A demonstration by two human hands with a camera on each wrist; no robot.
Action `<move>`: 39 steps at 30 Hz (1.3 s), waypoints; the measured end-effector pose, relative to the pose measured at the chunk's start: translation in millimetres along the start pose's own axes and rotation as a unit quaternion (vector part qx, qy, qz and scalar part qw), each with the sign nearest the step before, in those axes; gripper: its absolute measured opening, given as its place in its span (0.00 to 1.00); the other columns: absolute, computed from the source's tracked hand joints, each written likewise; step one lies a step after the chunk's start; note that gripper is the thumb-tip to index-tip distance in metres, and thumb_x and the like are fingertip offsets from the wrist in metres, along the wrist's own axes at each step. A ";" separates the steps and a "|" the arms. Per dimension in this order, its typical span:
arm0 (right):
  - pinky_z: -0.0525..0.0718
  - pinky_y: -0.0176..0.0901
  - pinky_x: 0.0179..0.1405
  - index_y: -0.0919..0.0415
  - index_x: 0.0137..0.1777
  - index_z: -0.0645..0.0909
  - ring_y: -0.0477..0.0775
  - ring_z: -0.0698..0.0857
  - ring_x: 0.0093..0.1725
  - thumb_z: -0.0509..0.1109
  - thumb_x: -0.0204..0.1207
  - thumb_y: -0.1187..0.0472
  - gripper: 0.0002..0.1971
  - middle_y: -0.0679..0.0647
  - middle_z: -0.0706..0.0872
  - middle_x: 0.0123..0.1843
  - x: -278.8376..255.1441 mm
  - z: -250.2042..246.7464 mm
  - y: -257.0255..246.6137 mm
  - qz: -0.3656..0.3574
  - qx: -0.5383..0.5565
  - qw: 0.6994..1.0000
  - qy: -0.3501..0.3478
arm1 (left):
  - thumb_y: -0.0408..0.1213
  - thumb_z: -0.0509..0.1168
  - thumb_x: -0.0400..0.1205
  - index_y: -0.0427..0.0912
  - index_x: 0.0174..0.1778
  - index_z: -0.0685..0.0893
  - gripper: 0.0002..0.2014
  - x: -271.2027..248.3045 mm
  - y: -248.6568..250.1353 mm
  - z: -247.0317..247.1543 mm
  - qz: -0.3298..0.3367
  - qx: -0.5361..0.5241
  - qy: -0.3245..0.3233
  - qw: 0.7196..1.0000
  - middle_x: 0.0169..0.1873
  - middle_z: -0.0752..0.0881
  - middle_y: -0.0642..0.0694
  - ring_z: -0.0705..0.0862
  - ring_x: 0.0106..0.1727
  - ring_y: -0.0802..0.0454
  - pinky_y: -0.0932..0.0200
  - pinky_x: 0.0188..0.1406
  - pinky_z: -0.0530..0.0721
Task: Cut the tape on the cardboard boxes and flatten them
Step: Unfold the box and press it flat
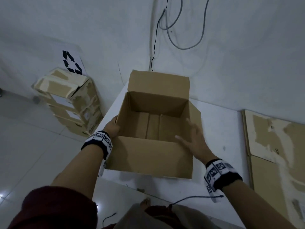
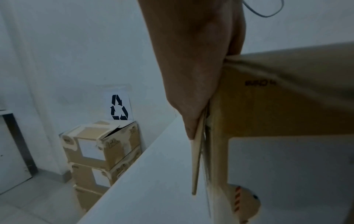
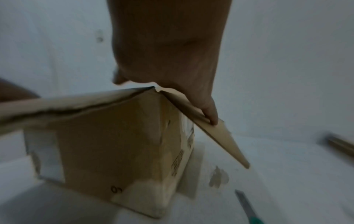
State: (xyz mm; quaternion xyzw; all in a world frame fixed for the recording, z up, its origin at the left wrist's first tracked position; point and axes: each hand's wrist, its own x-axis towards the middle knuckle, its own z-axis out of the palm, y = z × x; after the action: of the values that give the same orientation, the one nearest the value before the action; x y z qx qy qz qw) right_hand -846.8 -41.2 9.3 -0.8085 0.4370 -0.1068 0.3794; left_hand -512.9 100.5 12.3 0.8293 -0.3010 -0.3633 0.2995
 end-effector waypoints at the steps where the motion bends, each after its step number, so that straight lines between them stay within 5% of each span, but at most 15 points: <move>1: 0.46 0.68 0.84 0.28 0.82 0.55 0.56 0.42 0.87 0.70 0.65 0.23 0.46 0.44 0.42 0.88 -9.2 -0.1 -6.6 -0.032 -0.060 0.997 -0.026 | 0.21 0.58 0.79 0.44 0.79 0.67 0.31 -1.0 0.6 1.4 0.001 0.005 0.012 1.000 0.67 0.78 0.35 0.76 0.66 0.36 0.50 0.60 0.74; 3: 0.37 0.72 0.82 0.33 0.74 0.74 0.57 0.31 0.85 0.71 0.54 0.19 0.46 0.37 0.41 0.87 -21.9 2.5 -12.0 -0.066 -0.156 0.982 -0.080 | 0.22 0.58 0.79 0.45 0.79 0.68 0.31 -4.8 1.9 3.5 0.016 -0.009 0.030 0.999 0.67 0.79 0.35 0.77 0.65 0.36 0.49 0.58 0.74; 6: 0.31 0.72 0.80 0.48 0.67 0.84 0.61 0.32 0.85 0.70 0.56 0.20 0.44 0.43 0.64 0.85 -25.5 7.7 -17.0 -0.046 -0.234 0.969 -0.070 | 0.28 0.61 0.81 0.45 0.78 0.71 0.26 -9.1 -4.2 8.9 0.033 -0.034 0.066 0.997 0.68 0.80 0.37 0.78 0.66 0.36 0.46 0.63 0.76; 9: 0.24 0.66 0.77 0.47 0.55 0.89 0.61 0.49 0.87 0.70 0.66 0.27 0.29 0.55 0.77 0.78 -24.0 12.3 -28.0 -0.066 -0.291 0.954 0.009 | 0.58 0.57 0.84 0.46 0.77 0.73 0.29 -14.3 -17.0 11.8 -0.009 -0.136 0.075 0.988 0.73 0.76 0.42 0.74 0.73 0.40 0.41 0.76 0.69; 11: 0.31 0.66 0.81 0.48 0.47 0.88 0.56 0.75 0.76 0.68 0.71 0.29 0.23 0.51 0.87 0.63 -25.2 13.5 -30.3 -0.104 -0.291 0.951 0.014 | 0.70 0.49 0.80 0.47 0.70 0.79 0.36 -14.9 -28.5 14.5 -0.027 -0.219 0.098 0.970 0.68 0.81 0.43 0.77 0.69 0.42 0.41 0.75 0.69; 14: 0.51 0.58 0.85 0.47 0.36 0.81 0.49 0.86 0.39 0.66 0.71 0.27 0.23 0.42 0.85 0.32 -22.1 7.0 -37.9 -0.155 -0.238 0.959 0.012 | 0.50 0.48 0.89 0.32 0.53 0.80 0.25 -30.7 -34.5 13.1 0.007 -0.191 0.269 0.944 0.50 0.82 0.37 0.80 0.53 0.41 0.45 0.59 0.76; 17: 0.80 0.46 0.65 0.48 0.34 0.81 0.45 0.83 0.33 0.69 0.68 0.25 0.25 0.45 0.85 0.29 -13.9 -8.8 -61.8 -0.152 -0.187 0.970 0.003 | 0.34 0.52 0.89 0.27 0.62 0.79 0.16 -42.9 -33.0 11.9 -0.084 -0.128 0.413 0.898 0.59 0.80 0.26 0.78 0.61 0.30 0.42 0.58 0.74; 19: 0.87 0.50 0.44 0.51 0.38 0.87 0.43 0.85 0.35 0.73 0.65 0.27 0.26 0.45 0.88 0.33 -11.2 -22.2 -83.6 -0.112 -0.104 0.988 -0.005 | 0.35 0.53 0.89 0.33 0.78 0.68 0.21 -48.0 -34.0 21.5 -0.144 -0.135 0.313 0.929 0.72 0.71 0.25 0.70 0.72 0.26 0.35 0.70 0.69; 22: 0.89 0.50 0.46 0.53 0.41 0.88 0.46 0.89 0.43 0.80 0.61 0.32 0.24 0.45 0.91 0.40 -7.0 -37.5 -111.2 -0.050 0.046 0.998 -0.005 | 0.64 0.44 0.85 0.44 0.85 0.55 0.36 -55.1 -24.4 48.5 -0.189 -0.351 0.145 0.906 0.82 0.59 0.38 0.61 0.80 0.33 0.33 0.77 0.64; 24: 0.88 0.46 0.51 0.52 0.46 0.88 0.48 0.89 0.48 0.81 0.62 0.35 0.23 0.44 0.90 0.45 -3.5 -43.7 -120.4 -0.008 0.115 0.993 0.005 | 0.70 0.42 0.81 0.42 0.82 0.61 0.42 -59.1 -9.1 62.8 -0.192 -0.450 0.063 0.870 0.78 0.68 0.37 0.70 0.75 0.34 0.35 0.72 0.72; 27: 0.85 0.33 0.39 0.54 0.52 0.87 0.46 0.89 0.46 0.80 0.67 0.38 0.23 0.46 0.91 0.46 -4.4 -41.1 -120.0 0.053 0.228 0.972 -0.005 | 0.71 0.44 0.80 0.39 0.71 0.78 0.42 -67.0 10.5 70.9 -0.169 -0.533 -0.031 0.828 0.64 0.83 0.34 0.81 0.62 0.37 0.42 0.57 0.82; 30: 0.83 0.35 0.41 0.55 0.53 0.86 0.46 0.88 0.47 0.78 0.70 0.41 0.20 0.47 0.90 0.49 -6.9 -28.6 -109.8 0.095 0.290 0.952 -0.003 | 0.67 0.48 0.83 0.39 0.67 0.81 0.36 -69.1 14.2 63.9 -0.143 -0.551 -0.024 0.822 0.58 0.86 0.36 0.83 0.60 0.38 0.42 0.60 0.81; 34: 0.84 0.40 0.48 0.56 0.57 0.85 0.47 0.86 0.49 0.79 0.70 0.40 0.23 0.48 0.88 0.49 -4.1 -17.4 -94.7 0.122 0.312 0.942 0.024 | 0.63 0.50 0.85 0.40 0.72 0.75 0.32 -69.6 7.0 28.1 -0.123 -0.451 0.069 0.882 0.66 0.81 0.39 0.78 0.64 0.38 0.36 0.71 0.73; 37: 0.86 0.48 0.59 0.57 0.60 0.86 0.52 0.88 0.52 0.80 0.68 0.39 0.27 0.49 0.90 0.52 1.0 -13.4 -88.3 0.130 0.325 0.936 0.033 | 0.50 0.50 0.89 0.38 0.50 0.81 0.21 -91.2 24.8 -8.4 -0.022 -0.435 0.106 0.894 0.39 0.88 0.49 0.80 0.46 0.43 0.50 0.47 0.85; 39: 0.86 0.48 0.59 0.57 0.60 0.85 0.51 0.88 0.52 0.79 0.69 0.39 0.27 0.49 0.90 0.53 2.3 -12.7 -90.2 0.121 0.324 0.938 0.033 | 0.48 0.49 0.89 0.39 0.55 0.84 0.21 -110.2 46.9 -30.7 0.066 -0.461 0.119 0.877 0.41 0.90 0.47 0.86 0.44 0.44 0.55 0.40 0.85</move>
State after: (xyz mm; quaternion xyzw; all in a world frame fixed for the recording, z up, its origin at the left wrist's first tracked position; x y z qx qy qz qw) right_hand -795.4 -19.9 81.5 -0.5787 0.4858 -0.2220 0.6163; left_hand -563.2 158.0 109.5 0.6124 -0.1158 -0.3389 0.7048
